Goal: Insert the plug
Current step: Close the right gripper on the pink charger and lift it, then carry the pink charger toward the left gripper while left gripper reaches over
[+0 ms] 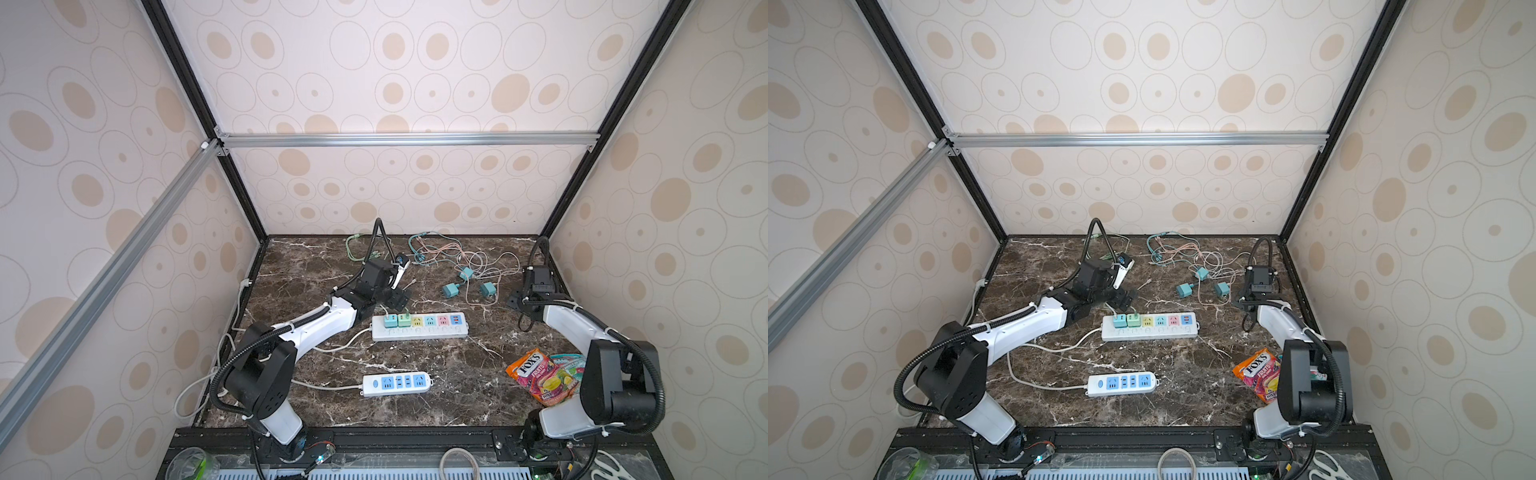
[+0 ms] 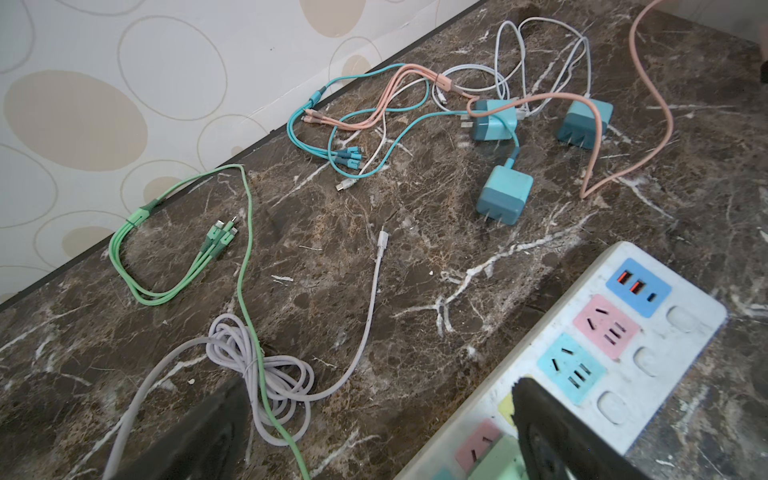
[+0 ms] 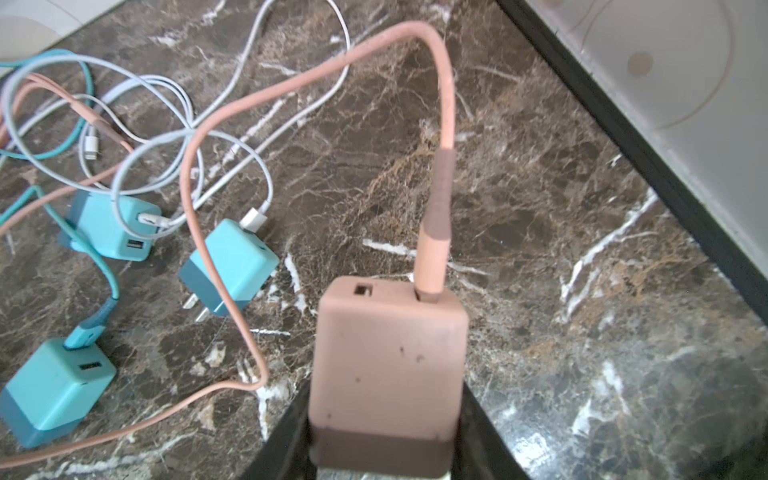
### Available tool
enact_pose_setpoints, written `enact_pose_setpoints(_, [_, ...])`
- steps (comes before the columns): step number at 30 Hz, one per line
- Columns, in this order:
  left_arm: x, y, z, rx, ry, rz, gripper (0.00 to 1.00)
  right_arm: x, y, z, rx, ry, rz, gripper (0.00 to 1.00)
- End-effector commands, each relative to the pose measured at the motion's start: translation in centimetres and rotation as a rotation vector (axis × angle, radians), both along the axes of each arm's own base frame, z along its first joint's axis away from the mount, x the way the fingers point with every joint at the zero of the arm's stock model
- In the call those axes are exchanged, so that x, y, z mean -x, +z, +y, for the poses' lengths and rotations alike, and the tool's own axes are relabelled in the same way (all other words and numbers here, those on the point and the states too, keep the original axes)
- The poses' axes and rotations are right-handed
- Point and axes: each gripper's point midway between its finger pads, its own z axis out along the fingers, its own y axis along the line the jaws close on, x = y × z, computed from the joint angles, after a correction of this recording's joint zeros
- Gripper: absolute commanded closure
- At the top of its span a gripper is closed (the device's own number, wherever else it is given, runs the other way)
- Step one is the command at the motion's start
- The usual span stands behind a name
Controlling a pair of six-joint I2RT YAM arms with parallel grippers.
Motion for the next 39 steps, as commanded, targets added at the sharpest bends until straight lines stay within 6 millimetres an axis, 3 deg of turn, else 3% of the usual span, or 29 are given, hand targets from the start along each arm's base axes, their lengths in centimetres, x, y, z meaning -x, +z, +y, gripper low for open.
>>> enact_pose_setpoints(1, [0.1, 3.2, -0.7, 0.082, -0.025, -0.045, 0.02, -0.4, 2.5, 0.6, 0.088, 0.08, -0.078, 0.74])
enact_pose_setpoints(8, [0.9, 4.2, -1.5, 0.154, -0.071, -0.045, 0.02, -1.3, 6.6, 4.6, 0.234, 0.328, -0.215, 0.76])
enact_pose_setpoints(14, [1.4, 5.3, -2.1, 0.201, -0.09, -0.027, 0.02, -1.3, 9.5, 10.1, 0.289, 0.592, -0.369, 0.74])
enact_pose_setpoints(20, [2.4, 7.7, -3.3, 0.298, -0.15, -0.008, 0.02, 0.3, 11.7, 17.0, 0.446, 0.912, -0.532, 0.74])
enact_pose_setpoints(25, [3.5, 10.5, -4.3, 0.386, -0.228, -0.001, 0.02, 1.9, 12.3, 21.1, 0.573, 1.132, -0.607, 0.74])
enact_pose_setpoints(31, [4.2, 13.2, -3.7, 0.465, -0.274, 0.005, 0.01, 4.0, 13.0, 24.6, 0.719, 1.353, -0.729, 0.76])
enact_pose_setpoints(39, [5.7, 14.8, -2.5, 0.605, -0.413, 0.155, 0.02, 5.0, 13.3, 26.5, 0.927, 1.467, -0.746, 0.75])
